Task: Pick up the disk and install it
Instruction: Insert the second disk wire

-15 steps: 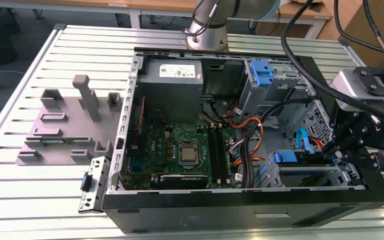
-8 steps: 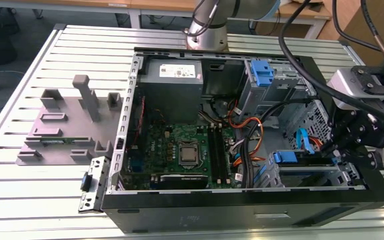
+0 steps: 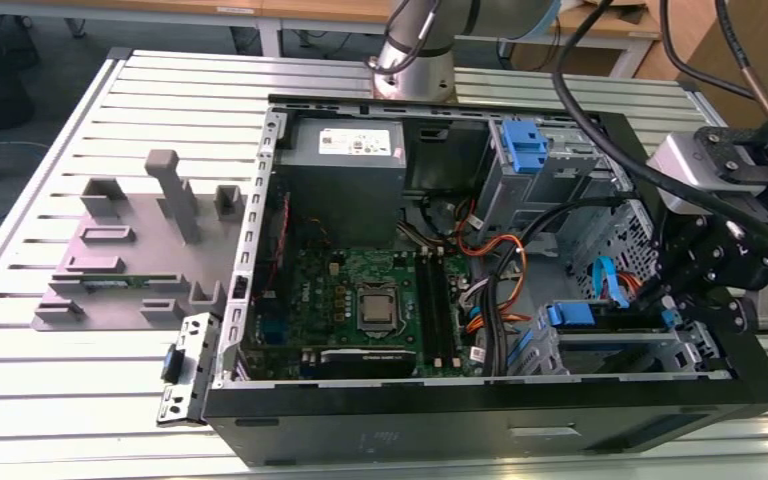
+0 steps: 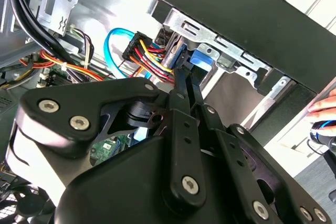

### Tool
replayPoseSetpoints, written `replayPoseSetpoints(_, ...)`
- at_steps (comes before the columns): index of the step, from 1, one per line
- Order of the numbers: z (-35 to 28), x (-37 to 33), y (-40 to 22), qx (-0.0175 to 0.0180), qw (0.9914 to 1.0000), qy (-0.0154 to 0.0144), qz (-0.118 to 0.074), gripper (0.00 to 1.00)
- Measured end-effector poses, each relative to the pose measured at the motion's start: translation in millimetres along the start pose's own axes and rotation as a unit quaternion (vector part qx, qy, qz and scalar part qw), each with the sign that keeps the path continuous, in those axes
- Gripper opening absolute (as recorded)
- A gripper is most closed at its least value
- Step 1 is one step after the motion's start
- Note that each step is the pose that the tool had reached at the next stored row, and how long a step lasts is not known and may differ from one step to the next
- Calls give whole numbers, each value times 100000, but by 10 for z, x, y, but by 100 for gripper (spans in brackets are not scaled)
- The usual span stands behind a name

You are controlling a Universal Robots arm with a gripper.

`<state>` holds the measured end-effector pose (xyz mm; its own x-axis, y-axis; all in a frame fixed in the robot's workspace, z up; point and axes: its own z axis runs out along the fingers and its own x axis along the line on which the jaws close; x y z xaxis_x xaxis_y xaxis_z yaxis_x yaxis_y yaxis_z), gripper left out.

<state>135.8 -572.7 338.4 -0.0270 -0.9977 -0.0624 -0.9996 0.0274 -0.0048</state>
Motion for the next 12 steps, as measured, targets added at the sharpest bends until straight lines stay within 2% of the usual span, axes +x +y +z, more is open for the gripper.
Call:
replayPoseSetpoints(8, 9, -27, 5, 0, 100000, -45, 2, 16)
replayPoseSetpoints(12, 28, -25, 14, 199, 100000, -104, -6, 16)
